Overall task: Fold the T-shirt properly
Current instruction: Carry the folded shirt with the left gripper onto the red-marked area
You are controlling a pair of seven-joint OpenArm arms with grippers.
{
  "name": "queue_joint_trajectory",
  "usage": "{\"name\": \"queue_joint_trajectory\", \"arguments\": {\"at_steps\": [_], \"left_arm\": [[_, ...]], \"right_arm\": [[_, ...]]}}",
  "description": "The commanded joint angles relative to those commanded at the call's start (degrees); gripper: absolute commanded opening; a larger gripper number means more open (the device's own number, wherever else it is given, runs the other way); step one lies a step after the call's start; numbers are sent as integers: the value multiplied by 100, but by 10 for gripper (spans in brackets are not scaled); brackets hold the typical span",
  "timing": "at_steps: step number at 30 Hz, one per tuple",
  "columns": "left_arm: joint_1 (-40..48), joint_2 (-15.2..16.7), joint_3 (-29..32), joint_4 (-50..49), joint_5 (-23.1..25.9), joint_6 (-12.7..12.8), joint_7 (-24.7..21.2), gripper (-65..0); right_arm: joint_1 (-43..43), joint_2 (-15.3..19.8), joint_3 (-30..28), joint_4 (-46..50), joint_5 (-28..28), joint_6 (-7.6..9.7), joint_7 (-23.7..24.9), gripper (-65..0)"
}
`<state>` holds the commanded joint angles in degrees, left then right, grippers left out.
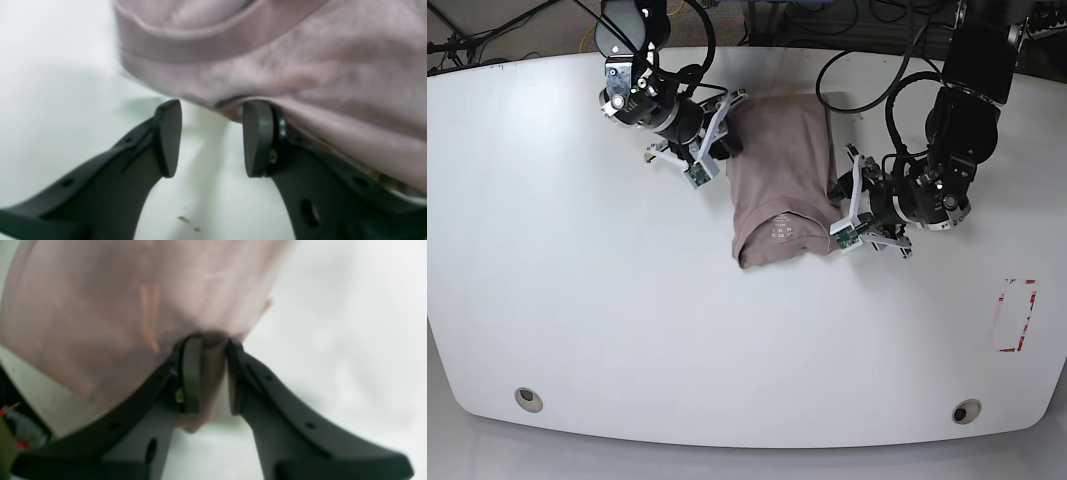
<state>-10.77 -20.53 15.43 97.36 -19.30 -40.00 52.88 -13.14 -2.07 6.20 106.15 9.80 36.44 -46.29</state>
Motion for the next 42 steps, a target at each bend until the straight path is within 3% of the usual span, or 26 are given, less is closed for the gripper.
{"name": "queue_joint_trajectory", "arguments": {"at_steps": [8, 14, 16, 19, 23, 28, 32, 38, 42], "left_arm": [[202, 404, -70, 800, 35, 0, 9, -368], [431, 923, -88, 1002, 211, 4, -18, -240], [580, 1152, -53, 1029, 466, 365, -53, -203], [844, 1495, -9, 1125, 993, 919, -396, -176], [1196, 1741, 193, 1125, 1644, 1446, -1090, -172], [1837, 1925, 527, 1125, 2488, 2343, -2119, -172], [2171, 2040, 703, 1029, 2796, 3037, -2743, -172], [2620, 2013, 967, 782, 2840, 4127, -3420, -172], [2629, 1996, 1152, 466, 2840, 4576, -3534, -172]], "right_arm": [[273, 53, 484, 334, 0, 18, -18, -520], [571, 97, 985, 308, 0, 79, -422, -387], [633, 123, 1099, 290, 9, 220, -484, -352], [659, 123, 1248, 290, 9, 356, -484, -365], [756, 123, 1407, 185, 0, 356, -492, -384], [791, 123, 1442, -9, 0, 356, -501, -380], [835, 123, 1503, -185, 0, 356, -501, -380], [835, 123, 1556, -229, 0, 356, -501, -380], [835, 123, 1530, -246, 0, 356, -492, -380]]}}
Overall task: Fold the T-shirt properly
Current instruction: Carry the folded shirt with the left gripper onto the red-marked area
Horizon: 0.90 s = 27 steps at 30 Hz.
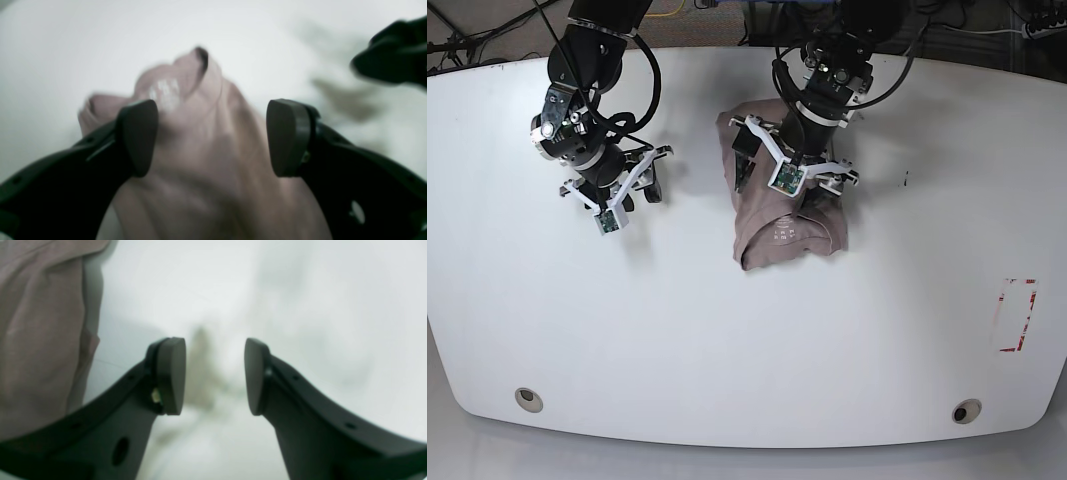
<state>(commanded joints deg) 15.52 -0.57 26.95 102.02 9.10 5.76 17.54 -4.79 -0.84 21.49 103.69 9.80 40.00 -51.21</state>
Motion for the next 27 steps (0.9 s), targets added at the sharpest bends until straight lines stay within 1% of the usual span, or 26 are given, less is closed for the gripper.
{"name": "queue_joint_trajectory", "arguments": {"at_steps": [2, 4, 9, 12, 14, 16, 18, 20, 21, 22, 23, 24, 25, 26, 27], "left_arm": [[0, 0, 44, -202, -9, 202, -9, -172], [0, 0, 70, -352, -18, 290, -18, -172], [-18, 9, 9, -791, -18, 299, -26, -172], [-18, 0, -176, -976, -9, 299, -26, -172], [-35, -18, -404, -1099, 0, 290, -26, -171], [-88, -176, -615, -1213, -9, 281, -26, -171], [-176, -413, -747, -1345, -35, 255, -26, -171], [-308, -642, -844, -1477, -35, 105, -26, -171], [-387, -791, -914, -1538, -44, -18, -26, -171], [-448, -993, -1073, -1609, -44, -229, -26, -171], [-457, -1046, -1116, -1635, -44, -308, -26, -171], [-475, -1169, -1248, -1688, -44, -501, -18, -171], [-492, -1310, -1433, -1767, -44, -782, -18, -171], [-492, -1354, -1495, -1785, -44, -870, -18, -171], [-510, -1477, -1705, -1864, -44, -1134, -18, -171]], "right_arm": [[0, 0, 18, -26, 0, 0, 0, -380], [0, 0, 26, -44, 0, 0, 0, -380], [0, 0, 26, -26, 0, 0, 0, -380], [0, 0, 26, -26, 0, 0, 0, -380], [0, 0, 26, -26, 0, 0, 0, -380], [-9, 0, 26, -26, 0, 0, 0, -380], [-9, 0, 26, -26, 0, 0, 0, -380], [-9, 0, 26, -26, 0, 0, 0, -380], [-9, 0, 26, -26, 0, 0, 0, -380], [-9, 0, 26, -26, 0, 0, 0, -380], [-18, 0, 26, -26, 0, 0, 0, -380], [-35, 0, 26, -18, 0, 0, 0, -380], [-44, 0, 26, -9, 0, 0, 0, -380], [-44, 0, 26, -9, 0, 0, 0, -380], [-44, 0, 26, -18, 0, 0, 0, -380]]}}
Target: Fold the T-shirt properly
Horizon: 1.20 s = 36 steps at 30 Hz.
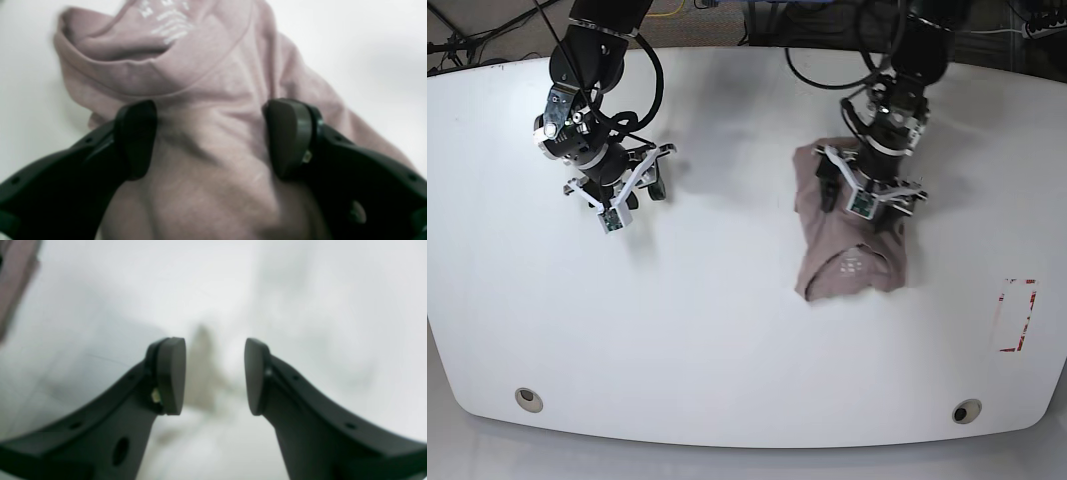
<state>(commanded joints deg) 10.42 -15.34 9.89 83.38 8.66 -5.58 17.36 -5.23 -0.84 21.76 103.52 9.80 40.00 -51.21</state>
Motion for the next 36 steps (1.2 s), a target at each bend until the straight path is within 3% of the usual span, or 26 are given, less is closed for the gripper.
{"name": "queue_joint_trajectory", "arguments": {"at_steps": [7, 15, 27, 32, 36], "left_arm": [[-9, -712, -941, -360, 9, -1354, 0, -172], [-18, -1521, -1820, -1020, 9, -2391, -9, -176], [-369, -2338, -2690, -2207, 0, -3385, -79, -178], [-369, -2602, -2778, -2505, 0, -3442, -659, -176], [-369, -2778, -2778, -2681, -26, -3442, -738, -176]], "right_arm": [[0, 0, -26, 9, 0, 0, 0, -380], [-9, 0, -18, 9, 0, 0, 0, -380], [-18, -26, -35, 9, 0, 0, -9, -380], [-70, -26, -35, 18, 0, 0, -9, -380], [-123, -26, -44, 105, 0, 0, -9, -380]]}}
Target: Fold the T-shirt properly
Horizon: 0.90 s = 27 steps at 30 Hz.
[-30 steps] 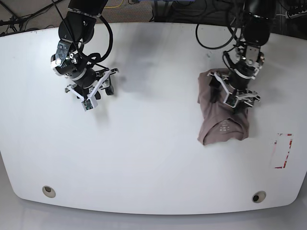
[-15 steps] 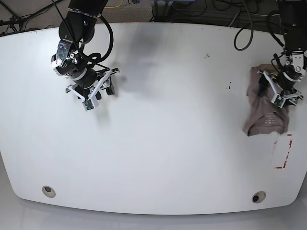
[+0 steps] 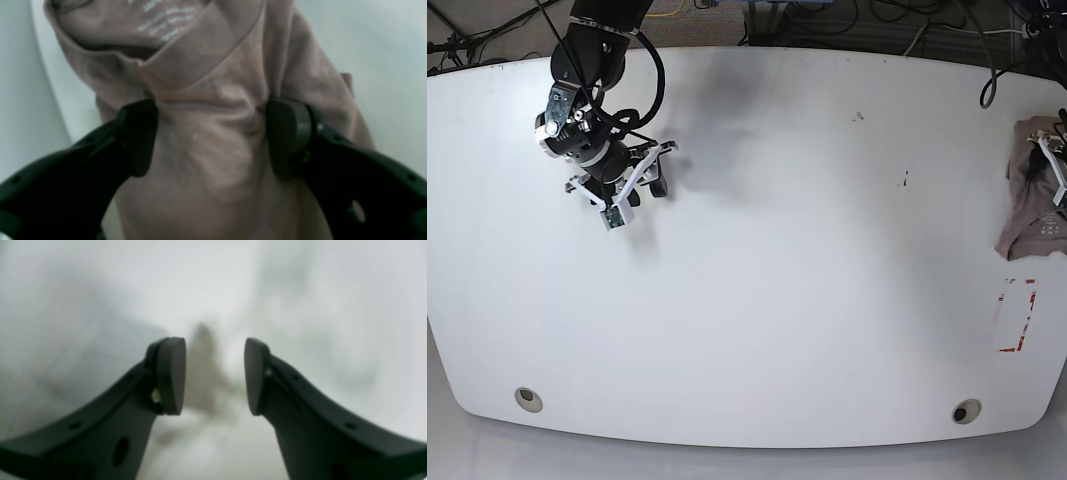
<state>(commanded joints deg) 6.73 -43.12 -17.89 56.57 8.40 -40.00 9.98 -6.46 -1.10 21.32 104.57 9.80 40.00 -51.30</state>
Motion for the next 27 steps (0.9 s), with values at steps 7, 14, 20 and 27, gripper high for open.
{"name": "queue_joint_trajectory", "arguments": {"at_steps": [7, 14, 20, 27], "left_arm": [[0, -264, -9, 466, -651, 0, 0, -176], [9, -360, -378, 1389, -1301, 0, 396, -175], [9, 167, -563, 2532, -1442, 0, 554, -178], [9, 1477, -835, 3349, -914, 127, 97, -172]], "right_arm": [[-18, -9, -9, 26, 9, 0, 0, -380], [-18, -9, -79, 26, -18, 0, 26, -380], [-167, 167, -545, 9, -97, -13, 800, -382], [-448, 246, -730, -387, -862, -22, 2813, -382]]}}
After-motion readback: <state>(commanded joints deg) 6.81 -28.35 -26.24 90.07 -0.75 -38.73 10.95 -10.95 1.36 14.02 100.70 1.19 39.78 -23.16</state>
